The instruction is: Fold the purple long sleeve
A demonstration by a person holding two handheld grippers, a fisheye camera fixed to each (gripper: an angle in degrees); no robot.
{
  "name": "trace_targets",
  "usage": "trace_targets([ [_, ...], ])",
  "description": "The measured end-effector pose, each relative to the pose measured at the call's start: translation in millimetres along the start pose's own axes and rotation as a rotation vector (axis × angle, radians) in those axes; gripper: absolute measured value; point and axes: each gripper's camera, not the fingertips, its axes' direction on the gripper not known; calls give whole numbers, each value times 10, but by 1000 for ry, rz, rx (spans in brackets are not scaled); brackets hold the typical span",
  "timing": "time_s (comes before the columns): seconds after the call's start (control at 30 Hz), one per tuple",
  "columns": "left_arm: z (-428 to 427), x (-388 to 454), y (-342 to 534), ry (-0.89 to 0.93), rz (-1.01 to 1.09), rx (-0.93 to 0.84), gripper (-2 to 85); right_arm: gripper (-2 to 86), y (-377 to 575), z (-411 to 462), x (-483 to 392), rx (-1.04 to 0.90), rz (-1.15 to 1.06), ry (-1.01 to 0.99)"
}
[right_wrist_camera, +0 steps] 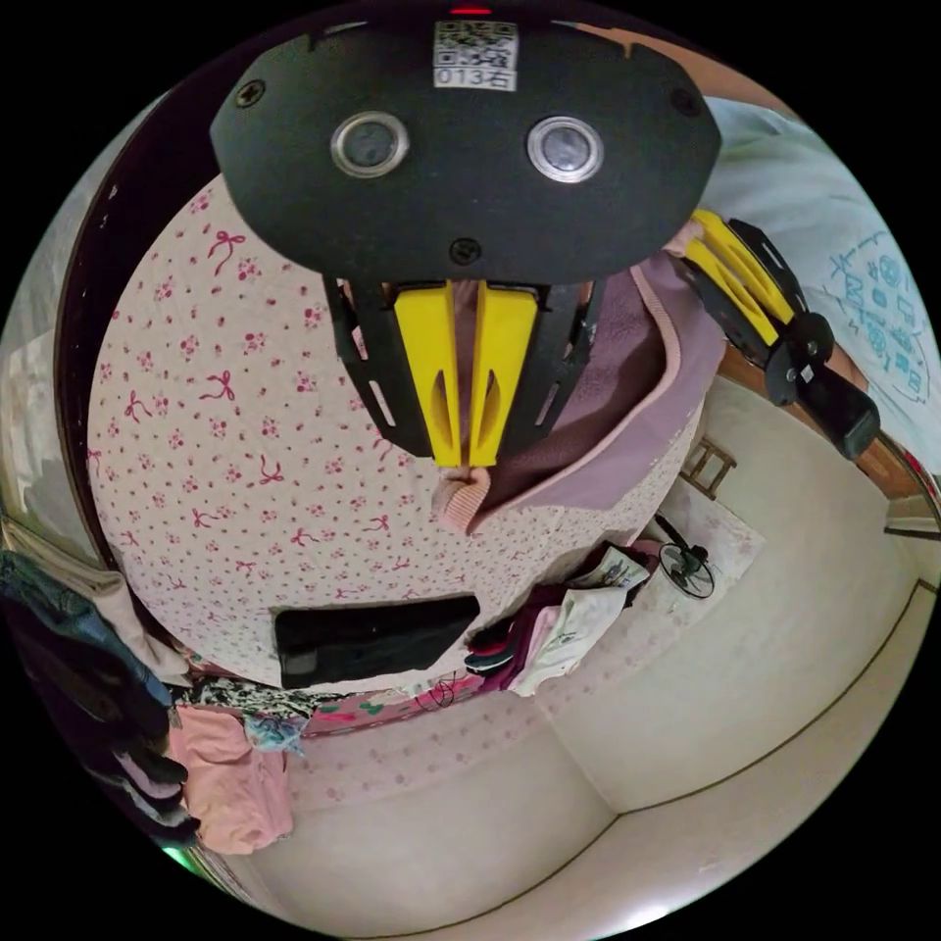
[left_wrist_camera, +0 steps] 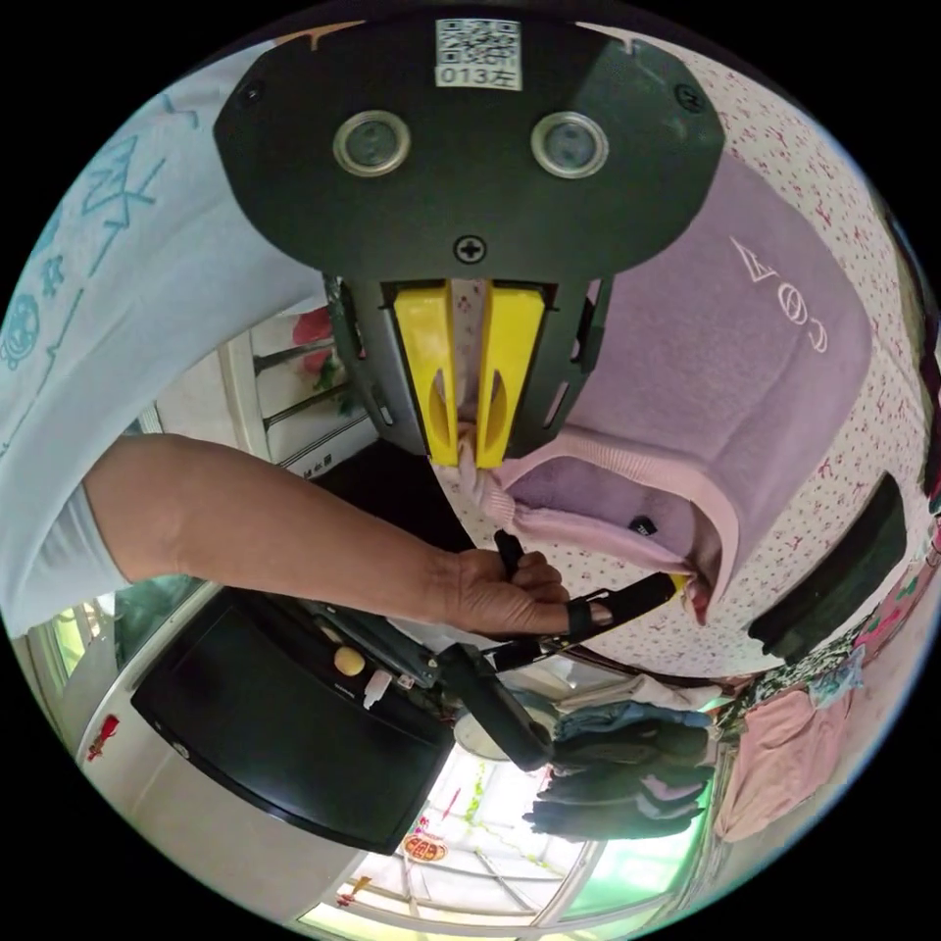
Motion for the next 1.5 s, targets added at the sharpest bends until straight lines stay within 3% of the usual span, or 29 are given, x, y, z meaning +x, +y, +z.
trace_targets([
  [0.2,579,-121,-210,16,-24,-117,18,11,213,35,382,-70,59,-9],
  [0.43,787,-50,-311,19,-74,-107,17,9,465,-379,443,-47,168,53],
  [0.6,863,170,-422,-43,-54,-112,20,1,775,-851,-227,-6,-39,23],
  [0.73,934,357,-486,-85,-37,-110,23,0,1036,-596,-696,-240,-199,129],
  [0.8,963,422,-498,-83,-47,-118,24,-1,1248,-385,-689,-342,-160,251],
  [1.0,699,954,-491,-63,48,-95,8,-1,1454,-603,-540,-228,10,156],
  [1.1,189,1123,-333,-307,41,6,2,-1,1484,-834,-710,-207,-13,264],
  [1.17,-170,986,-139,-619,-130,59,-1,-2,1462,-973,-916,-141,-60,260],
  [1.23,-272,813,-27,-724,-221,29,-2,-2,1425,-1010,-1185,-97,-131,243],
  [1.33,-119,670,16,-716,-253,-59,-3,-2,1415,-834,-1612,-91,-262,273],
  [1.47,452,771,-8,-836,-163,-214,-4,-2,1619,-222,-1637,-359,-268,408],
  [1.5,513,807,0,-865,-144,-219,-4,-2,1710,-244,-1626,-267,-257,390],
])
